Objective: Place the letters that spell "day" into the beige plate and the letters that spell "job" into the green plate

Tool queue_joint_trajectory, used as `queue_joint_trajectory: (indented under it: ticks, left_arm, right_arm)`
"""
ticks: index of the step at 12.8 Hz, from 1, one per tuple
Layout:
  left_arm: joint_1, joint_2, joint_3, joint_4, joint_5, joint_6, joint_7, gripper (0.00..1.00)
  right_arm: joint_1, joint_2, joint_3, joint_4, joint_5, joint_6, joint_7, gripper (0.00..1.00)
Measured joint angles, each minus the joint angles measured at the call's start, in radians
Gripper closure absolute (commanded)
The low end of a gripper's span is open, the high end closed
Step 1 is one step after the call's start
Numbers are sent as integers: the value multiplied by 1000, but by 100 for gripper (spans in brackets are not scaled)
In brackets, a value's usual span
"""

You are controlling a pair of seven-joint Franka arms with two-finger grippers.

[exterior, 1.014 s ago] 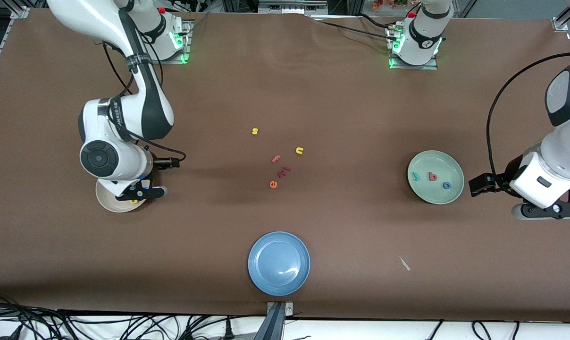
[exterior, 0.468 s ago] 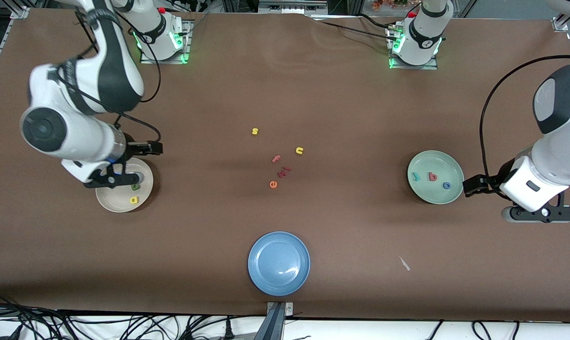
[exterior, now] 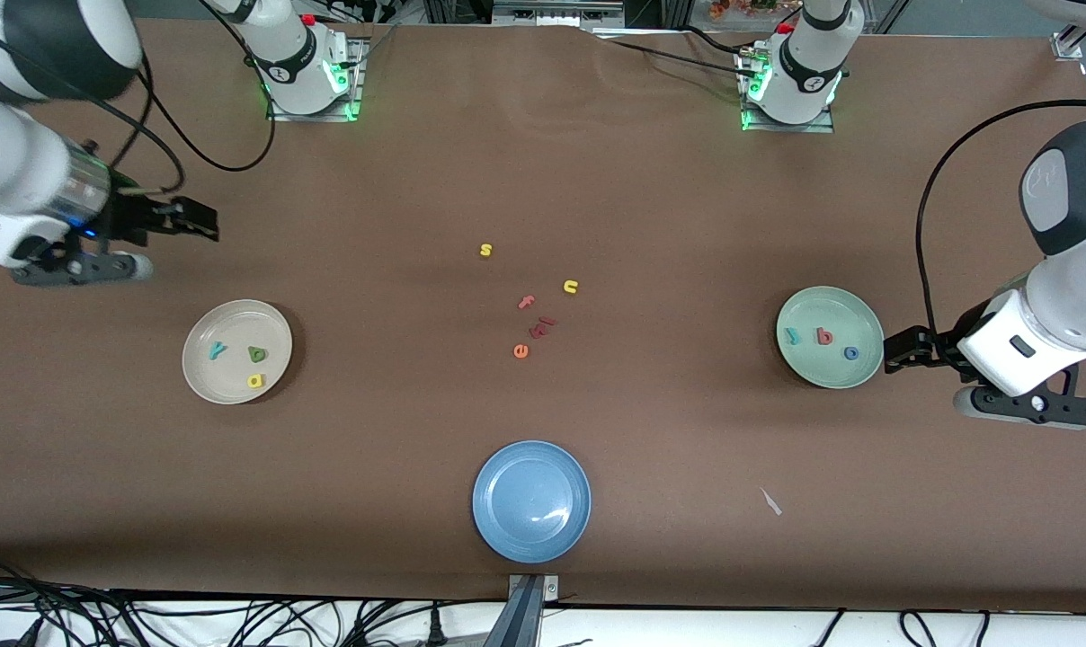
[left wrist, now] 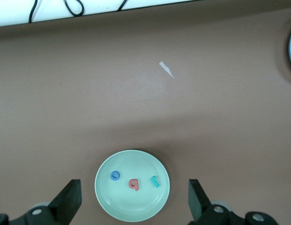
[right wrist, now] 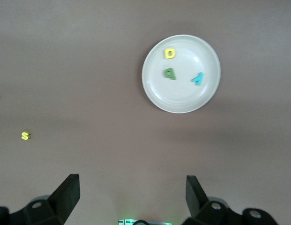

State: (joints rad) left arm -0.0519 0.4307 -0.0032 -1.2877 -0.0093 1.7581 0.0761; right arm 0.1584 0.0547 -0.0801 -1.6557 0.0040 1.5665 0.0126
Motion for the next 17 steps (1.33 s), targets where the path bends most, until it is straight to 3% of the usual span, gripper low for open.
queue_joint_trajectory:
  ticks: [5,17]
  left_arm:
    - [0,-88,6,-129,-1,76,32,0]
    - [-6,-98,6,-131,-1,88,37,0]
  right_arm:
    - [-29,-60,0,-5,-47,-14,-7,0]
    - [-52,-57,1,-16,-33,-23,-6,0]
